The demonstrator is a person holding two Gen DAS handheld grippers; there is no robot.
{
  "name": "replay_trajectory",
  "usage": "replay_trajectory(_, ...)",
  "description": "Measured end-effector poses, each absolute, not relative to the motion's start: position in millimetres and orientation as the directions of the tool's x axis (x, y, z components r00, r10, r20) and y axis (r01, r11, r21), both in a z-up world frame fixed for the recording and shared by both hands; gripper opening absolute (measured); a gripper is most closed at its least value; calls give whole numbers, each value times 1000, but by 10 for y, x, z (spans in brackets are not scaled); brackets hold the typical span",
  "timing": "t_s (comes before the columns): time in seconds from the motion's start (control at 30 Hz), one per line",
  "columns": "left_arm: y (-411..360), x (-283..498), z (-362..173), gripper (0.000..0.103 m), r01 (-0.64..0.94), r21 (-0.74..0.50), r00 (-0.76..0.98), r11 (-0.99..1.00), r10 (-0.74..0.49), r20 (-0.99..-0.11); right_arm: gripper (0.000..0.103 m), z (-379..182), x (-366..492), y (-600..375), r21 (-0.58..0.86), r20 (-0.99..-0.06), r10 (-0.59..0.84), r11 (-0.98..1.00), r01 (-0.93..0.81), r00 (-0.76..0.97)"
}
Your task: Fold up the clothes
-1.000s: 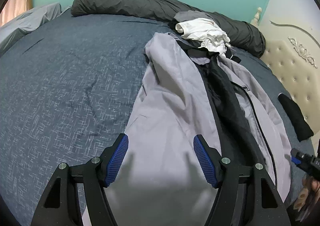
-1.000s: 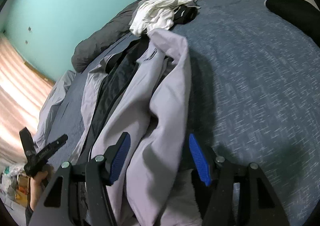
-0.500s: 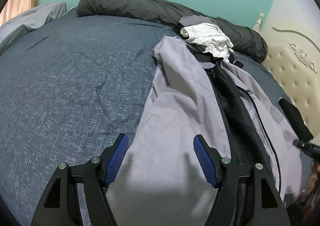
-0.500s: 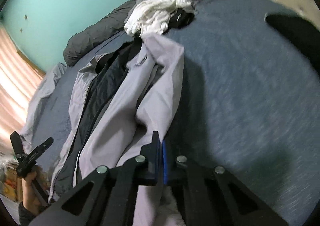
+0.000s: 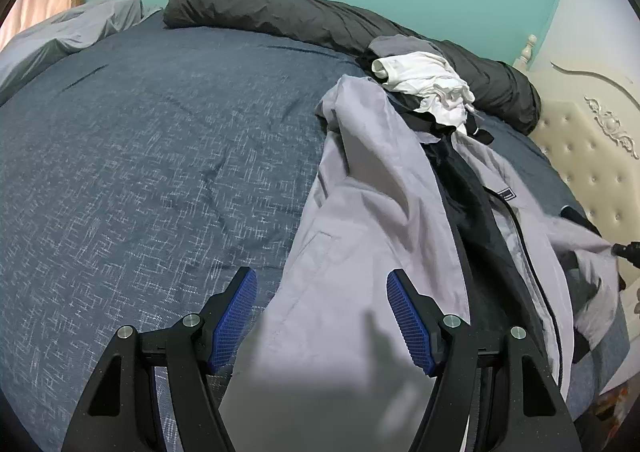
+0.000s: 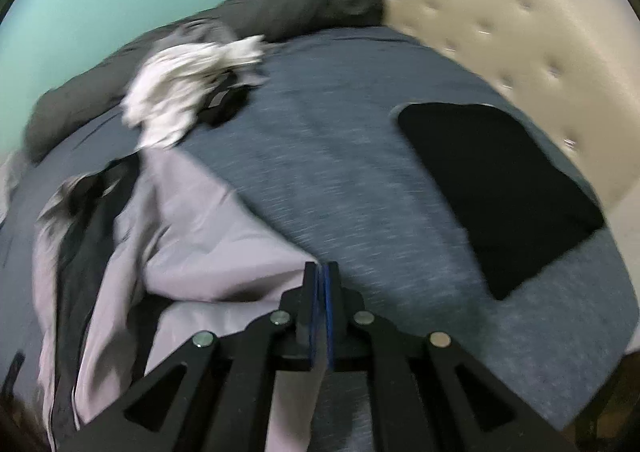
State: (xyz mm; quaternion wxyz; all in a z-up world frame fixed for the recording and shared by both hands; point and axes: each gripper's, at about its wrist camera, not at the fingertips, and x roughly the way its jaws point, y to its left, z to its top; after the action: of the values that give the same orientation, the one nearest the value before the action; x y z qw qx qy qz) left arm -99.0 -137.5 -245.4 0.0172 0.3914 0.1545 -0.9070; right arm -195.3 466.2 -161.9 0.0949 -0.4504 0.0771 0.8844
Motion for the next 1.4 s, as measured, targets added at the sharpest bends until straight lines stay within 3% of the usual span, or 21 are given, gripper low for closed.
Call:
replay_trajectory(0.07,-1395,-1003,-2455,71,156,-265,-691,-952,86,-717,7,-1583,-1918,4681,69,-795,95,-967,-246,-599)
replay_trajectory(0.2,-1487,-992,-2458,71,179,-272,-687,-946,77,-722,25,-1504,-1835,4499,104,-751,36,-980,-171,-659)
replay_trajectory(0.4,-1665,-944,-2491,71,227,-280,-667,-933,61,-742,29,-1522,-1721,3852,214,-694,-153,-977,0,-703)
replay_trajectory(0.53,-1783,-911,-2514,71,259,-285,-653,-923,50,-755,43,-1661,-1697,3369,317,-664,-292,-944,94,-688)
replay_trajectory(0.8,-1811,-796,-2589,71,231,-216,-602,-949,35,-798,43,-1999,-1566,2520,460,-612,-491,-859,225,-620)
replay_trajectory(1.17,-1963,-633,-2594,71,230,-154,-523,-961,11,-852,45,-2292,-1403,2467,497,-602,-515,-840,219,-610)
replay_trajectory(1.4,-1840,-672,-2515,71,205,-139,-525,-969,11,-851,45,-2208,-1351,2345,557,-546,-595,-784,275,-590)
